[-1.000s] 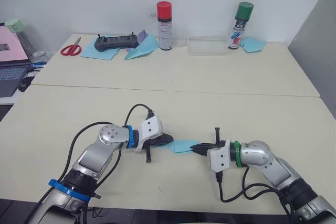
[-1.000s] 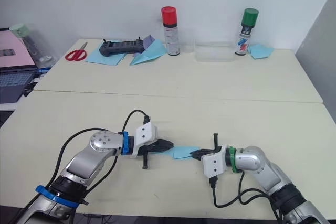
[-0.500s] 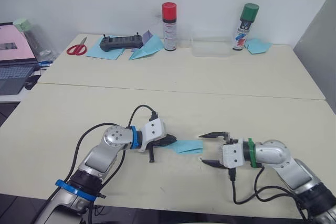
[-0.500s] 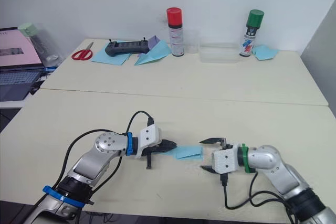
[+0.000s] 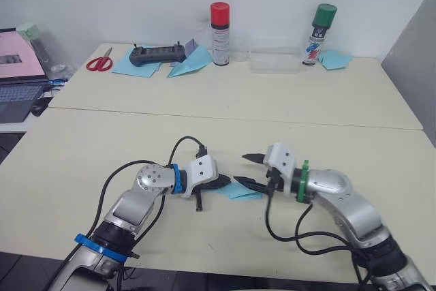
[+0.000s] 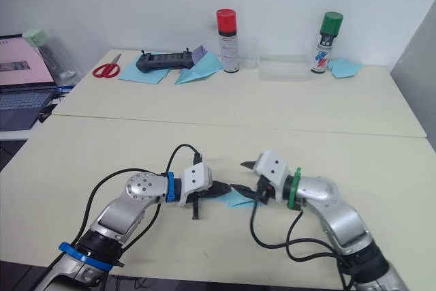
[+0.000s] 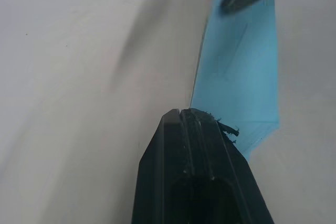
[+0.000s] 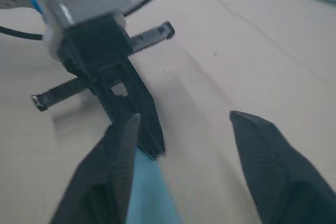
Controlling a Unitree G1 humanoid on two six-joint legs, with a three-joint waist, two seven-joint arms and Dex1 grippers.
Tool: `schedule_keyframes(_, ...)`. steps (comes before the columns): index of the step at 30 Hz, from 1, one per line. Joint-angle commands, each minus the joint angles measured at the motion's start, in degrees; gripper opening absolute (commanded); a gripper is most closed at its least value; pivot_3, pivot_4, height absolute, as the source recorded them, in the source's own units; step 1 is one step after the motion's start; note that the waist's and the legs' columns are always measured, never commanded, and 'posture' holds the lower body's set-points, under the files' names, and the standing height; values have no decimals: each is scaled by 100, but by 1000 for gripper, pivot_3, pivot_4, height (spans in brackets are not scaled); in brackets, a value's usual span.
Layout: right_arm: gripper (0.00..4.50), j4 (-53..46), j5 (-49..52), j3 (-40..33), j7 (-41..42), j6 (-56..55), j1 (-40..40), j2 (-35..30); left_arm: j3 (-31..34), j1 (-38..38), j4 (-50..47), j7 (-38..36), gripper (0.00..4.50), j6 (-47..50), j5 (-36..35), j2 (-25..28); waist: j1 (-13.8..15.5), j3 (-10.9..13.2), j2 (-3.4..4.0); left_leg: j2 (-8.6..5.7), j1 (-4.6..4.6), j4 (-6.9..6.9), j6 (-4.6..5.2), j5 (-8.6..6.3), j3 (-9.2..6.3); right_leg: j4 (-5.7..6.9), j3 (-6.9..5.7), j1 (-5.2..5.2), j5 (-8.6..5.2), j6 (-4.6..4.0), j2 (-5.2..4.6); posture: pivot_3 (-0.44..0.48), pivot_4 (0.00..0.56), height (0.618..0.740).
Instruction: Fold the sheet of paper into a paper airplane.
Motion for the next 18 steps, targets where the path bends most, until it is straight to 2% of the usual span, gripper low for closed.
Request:
schedule_keyframes(1, 1244, -72, -122, 171, -242, 410, -102, 181, -278, 222, 278, -34, 0, 134, 354, 116, -2, 0, 0, 0, 0, -2, 0, 0, -1, 2, -1, -2, 0, 0, 1, 0, 150, 740)
schedule_keyframes(4, 93, -122, -269, 459, -196, 630, -25, 94, -277, 239, 270, -46, 0, 107, 371, 134, -11, 0, 0, 2, 0, -3, 0, 0, -2, 6, -1, -7, -2, -2, 3, 0, 150, 740)
schedule_keyframes(7, 39, -78, -476, 681, -201, 752, 26, -52, -278, 271, 237, -58, 0, 104, 376, 147, -17, 0, 0, 2, 1, -3, 0, 0, 0, 6, 2, -11, -5, -8, 2, 0, 150, 740)
schedule_keyframes(18, 39, 82, -545, 479, -544, 1283, 200, -94, -318, 267, 230, -83, 0, 71, 419, 166, -23, -4, 1, 4, 1, -5, 0, 0, 2, 7, 2, -42, -5, -7, 4, 0, 150, 740)
